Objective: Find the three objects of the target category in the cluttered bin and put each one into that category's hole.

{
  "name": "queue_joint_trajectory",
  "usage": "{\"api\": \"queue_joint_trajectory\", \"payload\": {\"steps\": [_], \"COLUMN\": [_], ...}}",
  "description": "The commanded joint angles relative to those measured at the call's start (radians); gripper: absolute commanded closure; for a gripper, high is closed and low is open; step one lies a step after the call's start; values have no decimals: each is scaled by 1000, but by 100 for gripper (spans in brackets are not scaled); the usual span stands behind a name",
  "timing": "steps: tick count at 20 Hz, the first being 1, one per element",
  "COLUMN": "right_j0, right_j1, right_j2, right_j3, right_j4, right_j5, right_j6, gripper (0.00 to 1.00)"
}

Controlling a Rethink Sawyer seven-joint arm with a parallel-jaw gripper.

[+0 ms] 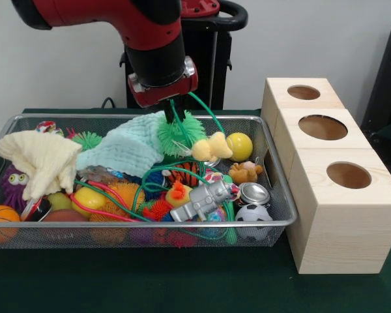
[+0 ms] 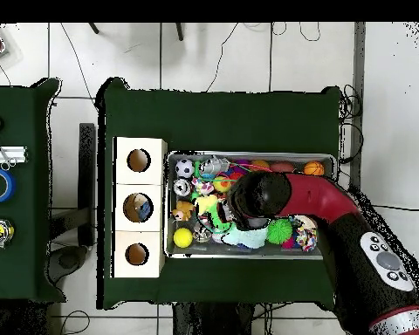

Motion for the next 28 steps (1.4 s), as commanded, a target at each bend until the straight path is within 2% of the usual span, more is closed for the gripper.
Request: {"api": "queue_joint_trajectory", "payload": {"steps": [1, 4, 7, 13, 17, 21, 28], "right_j0": [-80, -98, -98, -146, -188, -251, -355], "right_j1": [-88, -114, -126, -202, -239, -292, -339], "right_j2": [146, 174, 191, 245, 283, 331, 433], "right_j3": [11, 25, 7, 70, 123, 221, 330], "right_j4": [-46, -47, -45, -41, -41, -34, -45], "right_j5": [54, 89, 168, 197, 192, 133, 67], "right_j6": [-350, -358, -363, -376, -384, -375, -371], "gripper": [100, 100, 100, 100, 100, 100, 100]}}
